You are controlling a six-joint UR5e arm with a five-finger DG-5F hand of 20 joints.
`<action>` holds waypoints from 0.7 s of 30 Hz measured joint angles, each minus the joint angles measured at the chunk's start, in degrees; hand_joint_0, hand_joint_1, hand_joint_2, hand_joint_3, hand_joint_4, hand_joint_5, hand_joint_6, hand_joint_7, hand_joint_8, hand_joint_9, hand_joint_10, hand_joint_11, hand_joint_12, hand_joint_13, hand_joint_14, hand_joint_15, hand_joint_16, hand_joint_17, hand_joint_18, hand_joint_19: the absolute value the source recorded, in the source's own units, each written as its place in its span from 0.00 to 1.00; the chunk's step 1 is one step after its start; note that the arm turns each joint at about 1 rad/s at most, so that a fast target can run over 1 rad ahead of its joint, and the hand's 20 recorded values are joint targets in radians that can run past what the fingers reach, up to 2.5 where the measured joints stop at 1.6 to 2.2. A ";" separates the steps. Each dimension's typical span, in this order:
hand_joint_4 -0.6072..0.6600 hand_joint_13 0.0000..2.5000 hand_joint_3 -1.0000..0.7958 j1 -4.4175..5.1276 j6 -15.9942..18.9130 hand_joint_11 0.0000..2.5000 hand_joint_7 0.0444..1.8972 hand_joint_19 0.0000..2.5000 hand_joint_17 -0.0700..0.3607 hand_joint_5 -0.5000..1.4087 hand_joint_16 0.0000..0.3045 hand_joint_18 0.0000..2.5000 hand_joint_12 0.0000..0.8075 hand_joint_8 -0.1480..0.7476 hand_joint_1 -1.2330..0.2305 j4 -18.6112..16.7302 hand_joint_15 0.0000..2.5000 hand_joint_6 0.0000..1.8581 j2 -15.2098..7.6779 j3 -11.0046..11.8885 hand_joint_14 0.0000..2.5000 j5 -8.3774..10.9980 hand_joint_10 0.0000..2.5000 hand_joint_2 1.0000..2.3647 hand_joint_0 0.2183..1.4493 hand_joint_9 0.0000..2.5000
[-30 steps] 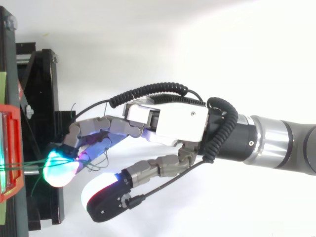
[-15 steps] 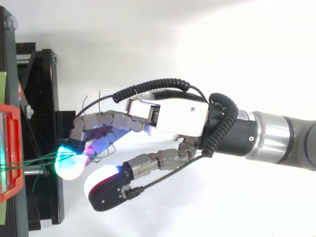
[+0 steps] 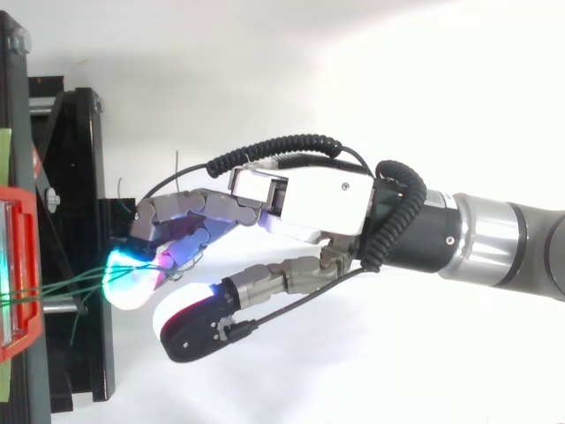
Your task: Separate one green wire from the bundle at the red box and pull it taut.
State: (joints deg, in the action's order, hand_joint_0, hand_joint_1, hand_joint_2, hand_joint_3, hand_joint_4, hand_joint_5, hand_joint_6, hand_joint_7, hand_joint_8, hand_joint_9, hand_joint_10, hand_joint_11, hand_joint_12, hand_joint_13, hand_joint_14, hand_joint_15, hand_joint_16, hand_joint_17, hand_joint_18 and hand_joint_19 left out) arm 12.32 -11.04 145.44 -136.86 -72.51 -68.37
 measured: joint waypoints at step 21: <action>0.66 0.24 0.30 -0.94 1.20 0.12 0.75 0.14 0.37 0.21 0.13 0.21 0.40 0.48 0.45 2.32 0.07 0.27 0.01 1.97 0.00 -1.04 0.00 0.00 0.32 0.31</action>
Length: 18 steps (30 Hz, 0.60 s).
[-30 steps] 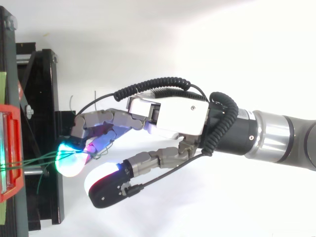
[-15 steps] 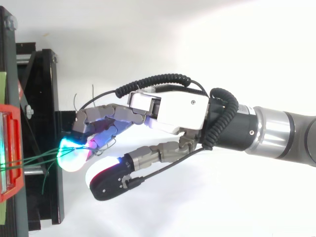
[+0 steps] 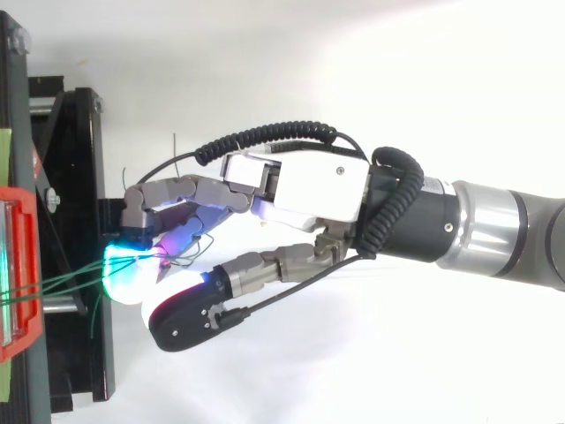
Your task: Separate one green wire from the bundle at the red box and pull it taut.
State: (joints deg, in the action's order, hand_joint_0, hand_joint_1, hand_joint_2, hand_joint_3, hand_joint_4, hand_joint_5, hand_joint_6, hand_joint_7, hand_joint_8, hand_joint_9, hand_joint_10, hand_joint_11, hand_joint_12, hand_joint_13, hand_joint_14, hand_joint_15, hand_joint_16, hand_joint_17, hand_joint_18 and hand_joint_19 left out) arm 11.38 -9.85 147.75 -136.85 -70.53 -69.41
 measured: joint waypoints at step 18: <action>0.68 0.23 0.28 -0.43 2.74 0.11 0.62 0.15 0.39 0.20 0.14 0.21 0.42 0.49 0.51 3.17 0.08 0.27 -0.03 0.10 0.00 -1.54 0.00 0.00 0.26 0.31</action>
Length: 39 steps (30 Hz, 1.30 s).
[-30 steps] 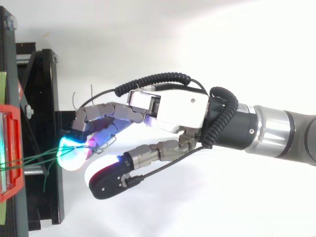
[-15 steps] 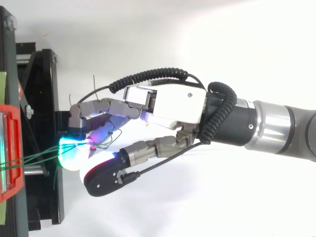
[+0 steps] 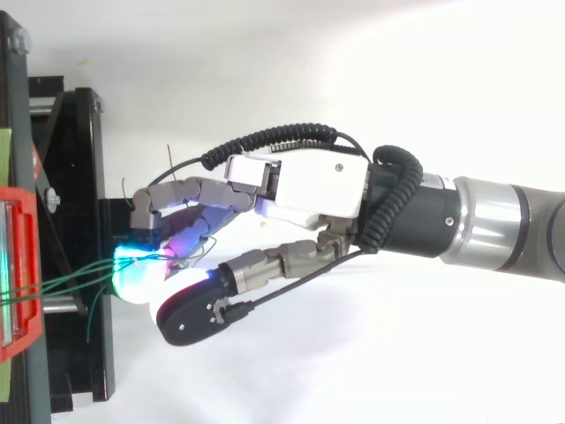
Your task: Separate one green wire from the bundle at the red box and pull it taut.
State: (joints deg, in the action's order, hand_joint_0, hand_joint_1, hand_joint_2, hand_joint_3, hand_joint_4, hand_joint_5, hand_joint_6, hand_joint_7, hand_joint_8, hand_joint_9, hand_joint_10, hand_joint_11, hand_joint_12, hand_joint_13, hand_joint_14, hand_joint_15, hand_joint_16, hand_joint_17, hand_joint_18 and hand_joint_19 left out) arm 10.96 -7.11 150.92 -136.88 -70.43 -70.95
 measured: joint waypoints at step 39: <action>0.66 0.24 0.33 0.69 -0.87 0.11 0.64 0.15 0.38 0.20 0.13 0.20 0.39 0.47 0.47 5.07 0.08 0.27 0.04 4.13 0.00 -0.71 0.00 0.01 0.33 0.31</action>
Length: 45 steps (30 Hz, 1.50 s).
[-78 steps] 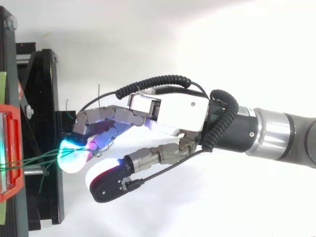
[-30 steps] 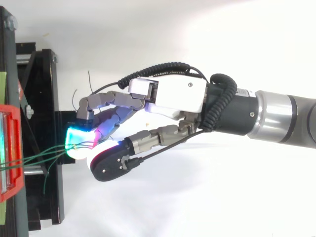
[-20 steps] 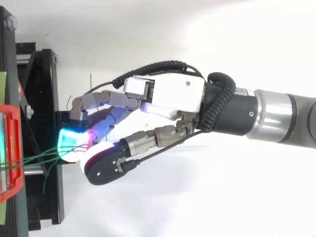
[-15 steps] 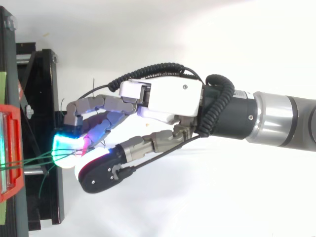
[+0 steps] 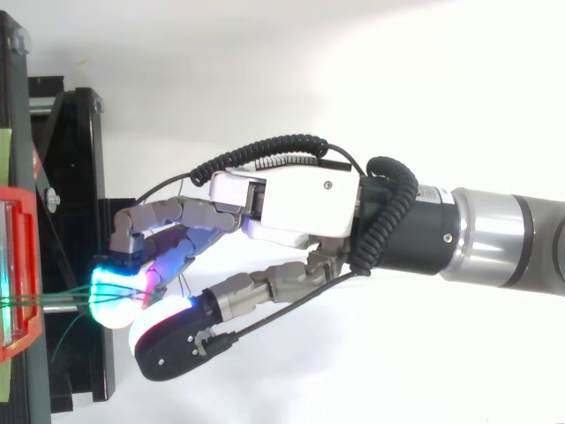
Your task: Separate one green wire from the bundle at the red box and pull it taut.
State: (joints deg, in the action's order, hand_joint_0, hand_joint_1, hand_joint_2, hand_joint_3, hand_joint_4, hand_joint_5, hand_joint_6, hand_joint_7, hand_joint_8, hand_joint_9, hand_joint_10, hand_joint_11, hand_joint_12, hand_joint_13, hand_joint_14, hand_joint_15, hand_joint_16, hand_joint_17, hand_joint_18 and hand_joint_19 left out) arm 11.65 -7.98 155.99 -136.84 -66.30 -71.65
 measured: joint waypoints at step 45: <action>0.67 0.23 0.28 -0.50 1.38 0.13 0.65 0.15 0.41 0.19 0.15 0.21 0.44 0.50 0.52 5.74 0.09 0.27 -0.07 2.89 0.00 -0.20 0.00 0.00 0.22 0.30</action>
State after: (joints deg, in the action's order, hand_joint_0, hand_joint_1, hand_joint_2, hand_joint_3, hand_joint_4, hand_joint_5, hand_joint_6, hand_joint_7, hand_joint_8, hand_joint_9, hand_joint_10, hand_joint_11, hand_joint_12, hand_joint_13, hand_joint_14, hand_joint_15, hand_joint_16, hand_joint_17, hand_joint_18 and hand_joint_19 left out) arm 11.14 -6.60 161.73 -136.92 -63.41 -71.85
